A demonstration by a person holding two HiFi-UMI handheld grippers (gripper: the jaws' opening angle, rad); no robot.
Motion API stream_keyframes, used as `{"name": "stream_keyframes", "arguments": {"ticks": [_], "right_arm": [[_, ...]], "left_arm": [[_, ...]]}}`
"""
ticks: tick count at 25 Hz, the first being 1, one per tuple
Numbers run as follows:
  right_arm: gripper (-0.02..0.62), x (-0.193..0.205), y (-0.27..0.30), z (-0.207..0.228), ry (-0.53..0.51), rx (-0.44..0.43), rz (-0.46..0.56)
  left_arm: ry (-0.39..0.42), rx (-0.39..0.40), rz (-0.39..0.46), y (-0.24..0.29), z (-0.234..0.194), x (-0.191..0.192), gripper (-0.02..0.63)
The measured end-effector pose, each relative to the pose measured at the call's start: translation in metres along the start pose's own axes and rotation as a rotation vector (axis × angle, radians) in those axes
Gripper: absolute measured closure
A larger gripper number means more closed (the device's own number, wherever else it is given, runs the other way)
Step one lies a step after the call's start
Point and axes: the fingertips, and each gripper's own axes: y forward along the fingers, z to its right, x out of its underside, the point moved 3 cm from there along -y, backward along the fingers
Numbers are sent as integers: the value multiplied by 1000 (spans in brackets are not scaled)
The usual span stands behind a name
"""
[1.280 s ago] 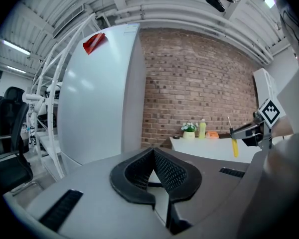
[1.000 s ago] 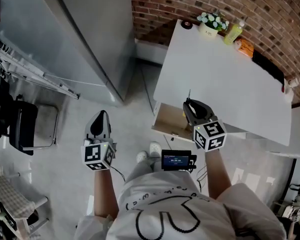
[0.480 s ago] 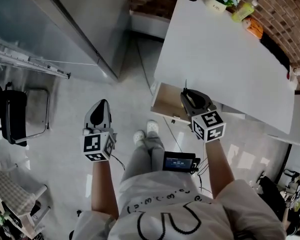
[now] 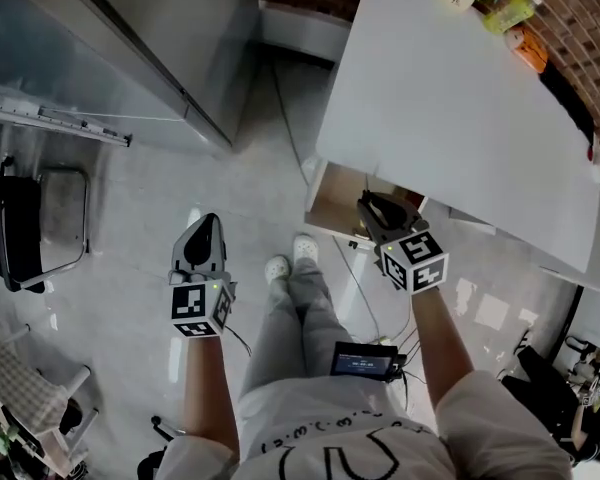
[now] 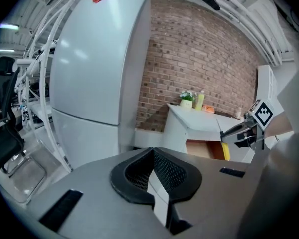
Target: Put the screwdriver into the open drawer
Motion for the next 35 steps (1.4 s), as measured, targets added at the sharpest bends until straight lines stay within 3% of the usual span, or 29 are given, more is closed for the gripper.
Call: {"name": "stream_keyframes", "arguments": {"ticks": [19,27,35], "right_arm": [[520,95,85,6,-29,-63,-122],[521,114,120,26,15,-52,-203],[522,123,156,37,44,-57,-308]], "left_arm": [[-38,10,-58,43,-12,97,598],[-52,24,-85,58,-13,119,598],[-98,5,-75,60,-18,114,598]]}}
